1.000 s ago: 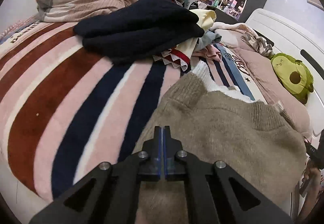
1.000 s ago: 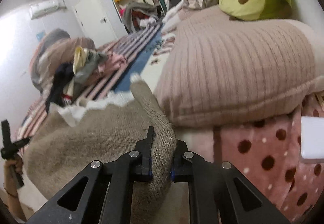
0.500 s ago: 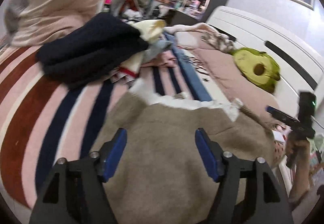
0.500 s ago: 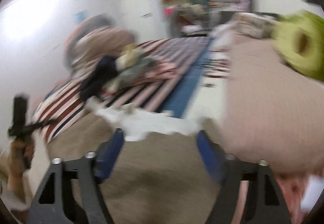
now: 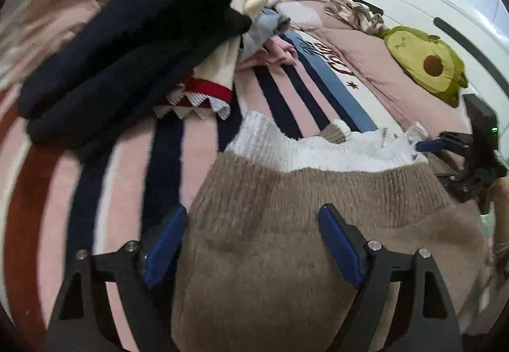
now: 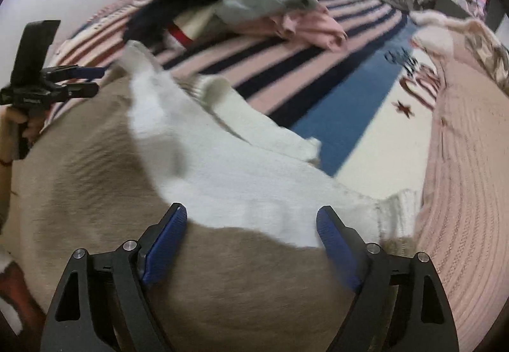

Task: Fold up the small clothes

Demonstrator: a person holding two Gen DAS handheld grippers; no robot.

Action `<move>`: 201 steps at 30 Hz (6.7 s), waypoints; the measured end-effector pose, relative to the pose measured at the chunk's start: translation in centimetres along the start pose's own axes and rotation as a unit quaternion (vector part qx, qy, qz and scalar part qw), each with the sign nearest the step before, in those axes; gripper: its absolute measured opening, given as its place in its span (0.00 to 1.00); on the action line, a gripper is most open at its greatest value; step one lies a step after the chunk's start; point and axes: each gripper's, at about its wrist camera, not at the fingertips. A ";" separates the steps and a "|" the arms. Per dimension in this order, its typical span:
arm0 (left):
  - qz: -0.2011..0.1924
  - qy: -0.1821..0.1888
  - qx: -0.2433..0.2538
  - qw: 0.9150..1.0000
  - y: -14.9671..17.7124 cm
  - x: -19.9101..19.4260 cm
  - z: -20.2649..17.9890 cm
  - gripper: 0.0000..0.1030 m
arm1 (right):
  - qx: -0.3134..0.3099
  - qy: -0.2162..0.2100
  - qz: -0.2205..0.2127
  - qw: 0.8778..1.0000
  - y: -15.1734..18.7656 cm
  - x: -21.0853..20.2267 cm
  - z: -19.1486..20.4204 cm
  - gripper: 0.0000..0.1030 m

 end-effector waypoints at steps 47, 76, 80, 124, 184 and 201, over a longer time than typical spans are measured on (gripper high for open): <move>-0.123 -0.124 -0.046 0.984 8.0 -12.4 -8.9 0.78 | 0.103 -0.059 -0.218 0.969 8.4 -11.0 7.6 0.75; -0.121 0.154 -0.248 0.949 17.1 -7.5 -5.9 0.83 | 0.084 -0.073 -0.216 0.970 10.2 -8.3 14.2 0.17; -0.138 0.174 -0.270 0.937 16.2 -5.8 -5.1 0.83 | 0.075 -0.064 -0.194 0.976 9.9 -8.0 14.7 0.12; -0.104 0.144 0.147 0.973 4.4 -2.3 -30.9 0.34 | 0.297 0.012 -0.309 0.904 23.4 -17.3 1.6 0.29; -0.138 0.171 0.033 0.975 6.7 -7.6 -21.3 0.71 | 0.246 0.033 -0.122 0.961 23.5 -13.6 0.2 0.15; -0.078 0.165 0.000 0.983 5.8 -4.3 -20.7 0.74 | 0.240 -0.058 -0.197 0.949 20.7 -14.5 0.2 0.69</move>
Point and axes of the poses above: each gripper's, at about its wrist camera, not at the fingertips, and x roughly the way its jaws point, z to its left, y to its underside, and after that the axes turned 5 degrees about x, right-handed
